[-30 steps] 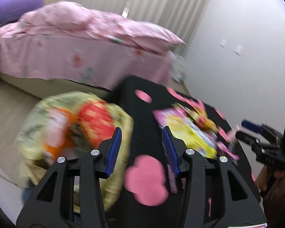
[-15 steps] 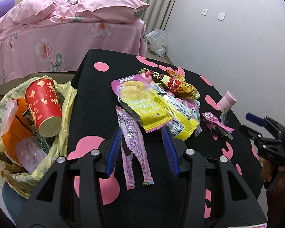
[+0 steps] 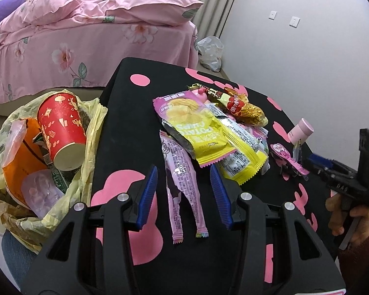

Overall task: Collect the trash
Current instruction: 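Move the right tool to the pink lollipop-shaped wrapper and grasp it, then grasp the long pink strip wrapper with the left tool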

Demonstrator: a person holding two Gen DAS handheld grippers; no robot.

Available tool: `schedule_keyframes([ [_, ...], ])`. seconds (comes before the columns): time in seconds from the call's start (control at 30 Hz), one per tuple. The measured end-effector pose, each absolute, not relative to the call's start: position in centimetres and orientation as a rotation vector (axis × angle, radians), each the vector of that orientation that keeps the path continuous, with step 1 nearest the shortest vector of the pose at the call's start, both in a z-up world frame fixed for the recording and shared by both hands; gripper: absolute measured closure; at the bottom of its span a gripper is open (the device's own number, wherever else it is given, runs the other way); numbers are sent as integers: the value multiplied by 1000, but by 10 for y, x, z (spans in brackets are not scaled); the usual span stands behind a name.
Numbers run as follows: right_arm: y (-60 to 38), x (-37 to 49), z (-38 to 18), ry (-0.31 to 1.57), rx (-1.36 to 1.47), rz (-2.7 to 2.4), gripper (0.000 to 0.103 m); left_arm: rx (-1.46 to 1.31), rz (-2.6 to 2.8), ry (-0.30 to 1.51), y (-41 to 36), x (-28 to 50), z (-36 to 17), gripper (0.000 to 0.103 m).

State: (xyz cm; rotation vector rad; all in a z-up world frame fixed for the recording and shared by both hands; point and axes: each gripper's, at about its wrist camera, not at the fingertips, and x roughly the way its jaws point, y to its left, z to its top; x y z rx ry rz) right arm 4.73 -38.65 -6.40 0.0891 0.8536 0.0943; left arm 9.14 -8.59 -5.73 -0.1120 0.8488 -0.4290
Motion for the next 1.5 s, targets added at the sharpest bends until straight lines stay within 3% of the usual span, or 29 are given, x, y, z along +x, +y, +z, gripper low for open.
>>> schedule_keyframes([
  [0.37,-352,12,-71,941,69,346,46,-123,-475,866,-83,81,-55,60],
  [0.6,-349,-3,-39,807,-6,290,48,-156,-448,860,-72,79,-52,60],
  [0.93,-321,75,-64,867,-124,248,52,-155,-433,858,-68,78,-51,60],
  [0.97,-320,80,-67,877,-139,239,56,-156,-432,858,-67,77,-51,60],
  [1.0,-316,85,-69,890,-167,235,72,-157,-432,858,-66,77,-50,60],
  [1.13,-310,79,-53,856,-200,257,89,-171,-429,858,-62,78,-51,60],
  [1.5,-338,33,6,698,-35,255,89,-112,-461,881,-80,103,-52,60],
])
